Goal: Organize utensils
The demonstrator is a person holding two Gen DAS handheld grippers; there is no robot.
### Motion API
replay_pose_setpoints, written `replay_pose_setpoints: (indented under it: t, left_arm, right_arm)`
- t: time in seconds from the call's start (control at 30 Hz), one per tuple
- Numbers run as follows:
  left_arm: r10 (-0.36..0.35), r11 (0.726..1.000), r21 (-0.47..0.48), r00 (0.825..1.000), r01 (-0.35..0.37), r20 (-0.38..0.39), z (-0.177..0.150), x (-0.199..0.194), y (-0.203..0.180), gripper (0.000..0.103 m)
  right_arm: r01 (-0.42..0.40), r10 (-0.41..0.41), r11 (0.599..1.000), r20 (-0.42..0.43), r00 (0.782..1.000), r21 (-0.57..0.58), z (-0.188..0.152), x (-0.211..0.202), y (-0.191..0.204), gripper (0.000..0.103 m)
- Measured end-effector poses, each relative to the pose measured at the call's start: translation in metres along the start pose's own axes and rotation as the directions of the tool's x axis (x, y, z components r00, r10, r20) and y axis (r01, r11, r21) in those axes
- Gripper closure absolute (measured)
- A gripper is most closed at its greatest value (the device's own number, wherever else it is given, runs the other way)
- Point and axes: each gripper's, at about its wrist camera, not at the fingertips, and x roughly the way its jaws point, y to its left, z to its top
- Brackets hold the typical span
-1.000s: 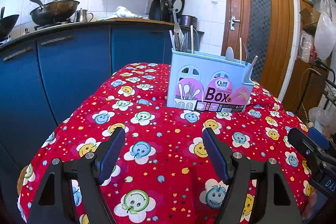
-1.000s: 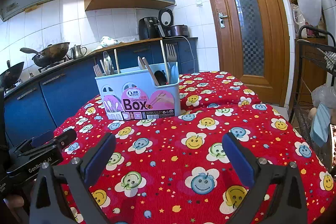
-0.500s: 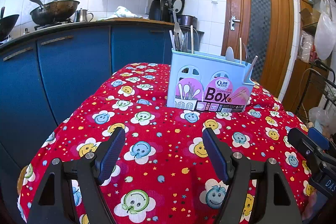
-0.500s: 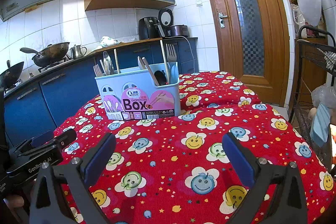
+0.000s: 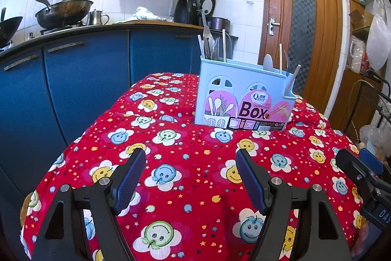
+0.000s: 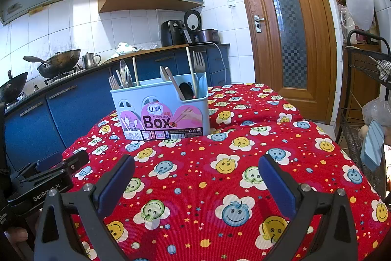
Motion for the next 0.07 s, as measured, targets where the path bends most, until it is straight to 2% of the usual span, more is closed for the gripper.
replay_pose_setpoints:
  t: [0.07]
  left_arm:
    - [-0.001, 1.000, 0.002, 1.000, 0.001, -0.001, 0.0000, 0.0002, -0.0004, 0.026]
  right_arm:
    - [0.000, 0.000, 1.000, 0.000, 1.000, -0.001, 0.0001, 0.0000, 0.0001, 0.000]
